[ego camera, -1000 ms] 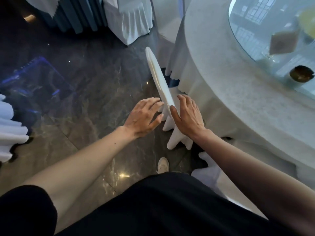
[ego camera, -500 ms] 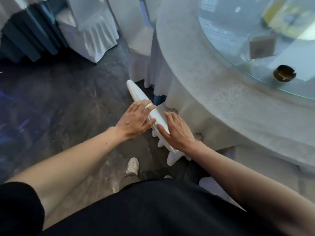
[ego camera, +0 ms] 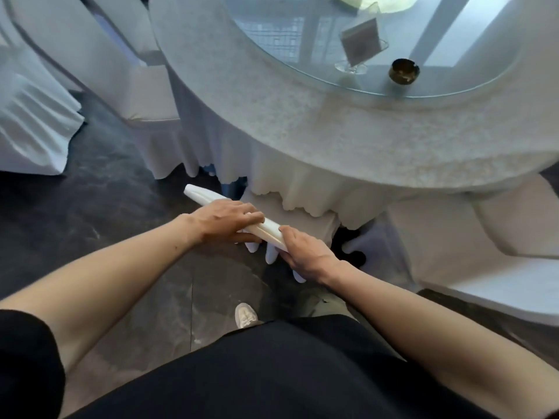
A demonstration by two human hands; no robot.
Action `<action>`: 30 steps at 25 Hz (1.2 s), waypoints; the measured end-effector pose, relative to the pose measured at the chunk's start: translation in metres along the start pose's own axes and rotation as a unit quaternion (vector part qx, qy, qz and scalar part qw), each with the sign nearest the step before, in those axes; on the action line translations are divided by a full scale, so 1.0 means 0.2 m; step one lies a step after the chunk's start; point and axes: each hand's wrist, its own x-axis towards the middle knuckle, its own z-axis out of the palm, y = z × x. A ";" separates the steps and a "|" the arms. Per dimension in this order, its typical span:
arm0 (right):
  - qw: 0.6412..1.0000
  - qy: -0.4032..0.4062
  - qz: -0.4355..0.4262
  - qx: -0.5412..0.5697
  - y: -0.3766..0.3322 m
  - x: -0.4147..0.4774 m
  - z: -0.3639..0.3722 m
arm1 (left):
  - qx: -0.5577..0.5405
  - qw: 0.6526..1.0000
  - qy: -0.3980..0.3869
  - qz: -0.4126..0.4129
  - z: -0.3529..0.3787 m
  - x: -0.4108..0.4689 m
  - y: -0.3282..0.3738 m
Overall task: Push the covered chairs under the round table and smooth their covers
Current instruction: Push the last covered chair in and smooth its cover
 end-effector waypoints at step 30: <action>0.986 0.026 -0.064 -0.151 1.13 -1.55 -0.26 | -0.146 0.962 0.191 -0.130 0.24 0.56 2.01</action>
